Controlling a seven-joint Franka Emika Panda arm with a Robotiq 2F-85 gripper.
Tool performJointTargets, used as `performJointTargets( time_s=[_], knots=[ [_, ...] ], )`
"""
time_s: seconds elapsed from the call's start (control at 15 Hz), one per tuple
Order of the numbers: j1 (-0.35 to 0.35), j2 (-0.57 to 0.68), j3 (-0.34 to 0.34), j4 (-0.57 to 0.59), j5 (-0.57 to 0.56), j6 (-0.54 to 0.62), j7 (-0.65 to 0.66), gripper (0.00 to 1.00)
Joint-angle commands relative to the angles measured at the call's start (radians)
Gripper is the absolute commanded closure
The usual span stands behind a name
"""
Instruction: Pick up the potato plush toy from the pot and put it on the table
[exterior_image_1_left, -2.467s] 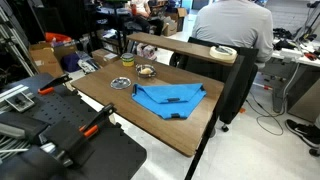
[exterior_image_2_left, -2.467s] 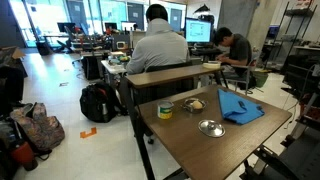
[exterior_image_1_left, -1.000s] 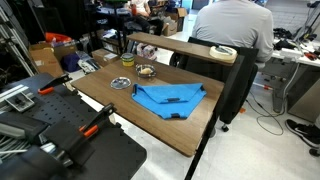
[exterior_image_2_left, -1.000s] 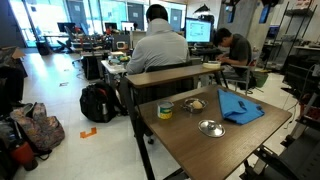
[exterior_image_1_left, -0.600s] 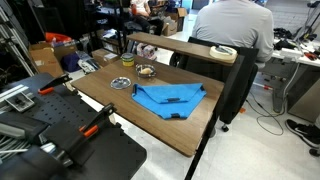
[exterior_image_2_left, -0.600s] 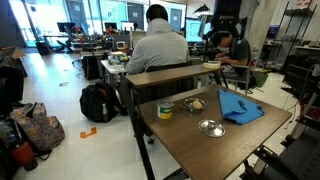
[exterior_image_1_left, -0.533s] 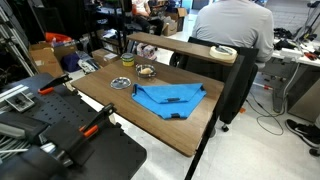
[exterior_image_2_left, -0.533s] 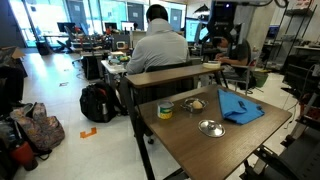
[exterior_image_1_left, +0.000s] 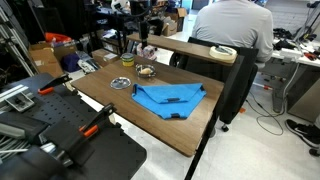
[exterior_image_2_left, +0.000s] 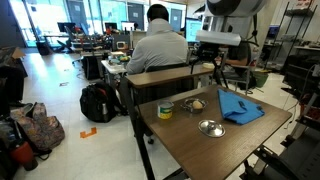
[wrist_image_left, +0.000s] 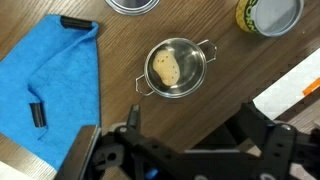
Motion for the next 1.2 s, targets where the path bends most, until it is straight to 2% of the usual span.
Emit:
performJointTargets(
  time_s=[0.0, 0.93, 1.13],
  knots=[
    [0.011, 0.093, -0.041, 0.075, 0.048, 0.044, -0.015, 0.0],
    [0.031, 0.25, -0.046, 0.159, 0.081, -0.017, -0.04, 0.0],
    [0.034, 0.276, -0.048, 0.183, 0.082, -0.031, -0.038, 0.07]
  ],
)
